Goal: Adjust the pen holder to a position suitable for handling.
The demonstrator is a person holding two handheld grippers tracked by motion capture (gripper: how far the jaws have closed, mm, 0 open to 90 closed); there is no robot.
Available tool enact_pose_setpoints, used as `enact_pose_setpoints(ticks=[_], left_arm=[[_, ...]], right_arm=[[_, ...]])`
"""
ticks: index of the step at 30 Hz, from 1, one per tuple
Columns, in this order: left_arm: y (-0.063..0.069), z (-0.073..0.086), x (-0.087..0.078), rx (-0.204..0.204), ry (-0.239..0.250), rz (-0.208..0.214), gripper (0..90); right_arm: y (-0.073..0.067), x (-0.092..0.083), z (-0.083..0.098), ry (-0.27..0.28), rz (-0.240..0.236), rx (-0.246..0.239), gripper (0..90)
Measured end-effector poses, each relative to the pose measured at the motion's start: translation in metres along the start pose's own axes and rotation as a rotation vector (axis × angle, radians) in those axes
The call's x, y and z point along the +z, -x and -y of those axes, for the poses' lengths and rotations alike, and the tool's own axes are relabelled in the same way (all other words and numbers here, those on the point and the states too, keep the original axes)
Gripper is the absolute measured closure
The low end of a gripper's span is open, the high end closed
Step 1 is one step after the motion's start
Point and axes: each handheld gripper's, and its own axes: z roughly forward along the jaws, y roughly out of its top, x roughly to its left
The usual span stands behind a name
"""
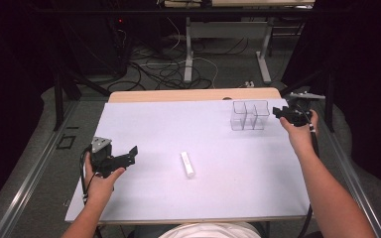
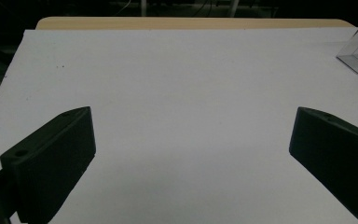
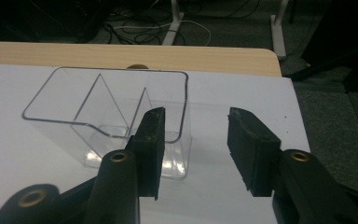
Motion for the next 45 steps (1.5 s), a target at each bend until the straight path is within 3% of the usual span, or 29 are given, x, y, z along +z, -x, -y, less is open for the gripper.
enact_pose_setpoints(ticks=[5,9,11,21,29,35,45], left_arm=[[-0.001,0.001,0.0,-0.002,-0.005,-0.004,0.3],[-0.001,0.002,0.001,0.0,-0.009,-0.008,0.3],[-0.001,0.002,0.001,-0.003,-0.01,-0.011,0.3],[-0.006,0.004,-0.004,-0.013,-0.009,-0.035,0.3],[-0.01,0.006,-0.005,-0.025,-0.011,-0.046,0.4],[-0.01,0.007,-0.006,-0.021,-0.009,-0.048,0.4],[-0.011,0.008,-0.009,-0.024,-0.009,-0.057,0.4]], right_arm=[[0.002,0.009,-0.008,-0.028,0.027,-0.011,54.4],[0.005,0.022,-0.012,-0.018,0.009,0.013,61.6],[0.006,0.027,-0.012,-0.013,0.024,0.016,64.0],[0.015,0.052,-0.006,-0.046,0.041,-0.021,76.4],[0.011,0.068,-0.001,-0.078,0.038,-0.028,85.5],[0.006,0.074,-0.001,-0.051,0.02,-0.037,87.1],[0.001,0.075,0.001,-0.066,0.022,-0.044,90.0]])
